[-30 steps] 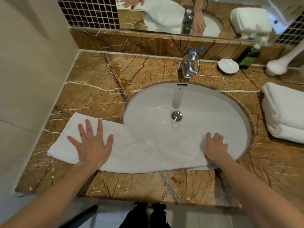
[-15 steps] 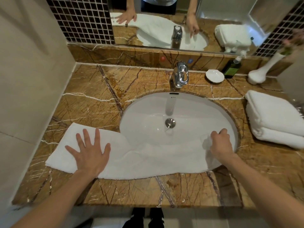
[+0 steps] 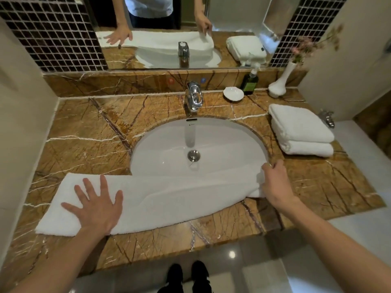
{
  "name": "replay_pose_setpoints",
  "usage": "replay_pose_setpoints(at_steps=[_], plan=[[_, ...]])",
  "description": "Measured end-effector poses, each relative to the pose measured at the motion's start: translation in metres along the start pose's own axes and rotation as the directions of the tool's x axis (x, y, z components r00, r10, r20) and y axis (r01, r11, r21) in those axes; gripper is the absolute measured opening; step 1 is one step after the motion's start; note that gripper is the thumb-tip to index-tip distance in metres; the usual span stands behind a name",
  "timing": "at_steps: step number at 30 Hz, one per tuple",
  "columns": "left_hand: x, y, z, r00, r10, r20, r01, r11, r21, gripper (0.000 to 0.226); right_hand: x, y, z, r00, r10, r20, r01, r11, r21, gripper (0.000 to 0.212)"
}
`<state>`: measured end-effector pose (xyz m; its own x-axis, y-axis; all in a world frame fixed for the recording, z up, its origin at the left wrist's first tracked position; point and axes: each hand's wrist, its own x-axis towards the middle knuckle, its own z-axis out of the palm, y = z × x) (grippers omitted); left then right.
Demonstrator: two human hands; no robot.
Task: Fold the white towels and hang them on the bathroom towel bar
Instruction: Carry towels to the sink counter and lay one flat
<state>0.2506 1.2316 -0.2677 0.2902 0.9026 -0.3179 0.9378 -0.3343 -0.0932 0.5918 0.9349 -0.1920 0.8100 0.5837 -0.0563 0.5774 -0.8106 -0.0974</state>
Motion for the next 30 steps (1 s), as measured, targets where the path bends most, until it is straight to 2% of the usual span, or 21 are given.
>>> replay_pose_setpoints(at_steps=[4,9,13,16,19,24,27,30], plan=[[-0.001,-0.001,-0.001,0.999,0.032,-0.013,-0.032,0.999,-0.017,0.084,-0.022,0.001,-0.002,0.998,0.034,-0.06,-0.032,0.999,0.03,0.032],[0.0,-0.003,0.003,0.998,0.021,-0.053,-0.023,0.999,-0.032,0.083,-0.033,0.006,-0.011,0.977,0.177,-0.117,-0.156,0.973,0.168,0.032],[0.0,-0.005,0.004,0.997,0.032,-0.064,-0.034,0.999,-0.031,0.081,-0.04,0.016,-0.013,0.953,0.299,-0.051,-0.28,0.932,0.23,0.035],[-0.005,-0.002,0.004,0.997,0.022,-0.079,-0.024,0.999,-0.027,0.076,-0.05,0.023,-0.007,0.946,0.324,0.023,-0.323,0.931,0.17,0.037],[-0.014,0.01,0.005,0.996,0.021,-0.09,-0.025,0.999,-0.045,0.07,-0.059,0.024,0.004,0.963,0.263,0.057,-0.266,0.963,0.045,0.035],[-0.023,0.022,0.011,0.996,0.089,-0.028,-0.092,0.992,-0.083,0.075,-0.065,0.021,0.012,0.967,0.244,0.07,-0.232,0.962,-0.143,0.042],[-0.024,0.022,0.014,0.995,0.099,-0.028,-0.101,0.992,-0.077,0.081,-0.059,0.021,0.016,0.993,0.078,0.088,-0.056,0.972,-0.226,0.042],[-0.024,0.022,0.015,0.992,0.11,-0.055,-0.114,0.991,-0.071,0.082,-0.053,0.016,0.023,0.971,-0.147,0.187,0.172,0.977,-0.123,0.045]])
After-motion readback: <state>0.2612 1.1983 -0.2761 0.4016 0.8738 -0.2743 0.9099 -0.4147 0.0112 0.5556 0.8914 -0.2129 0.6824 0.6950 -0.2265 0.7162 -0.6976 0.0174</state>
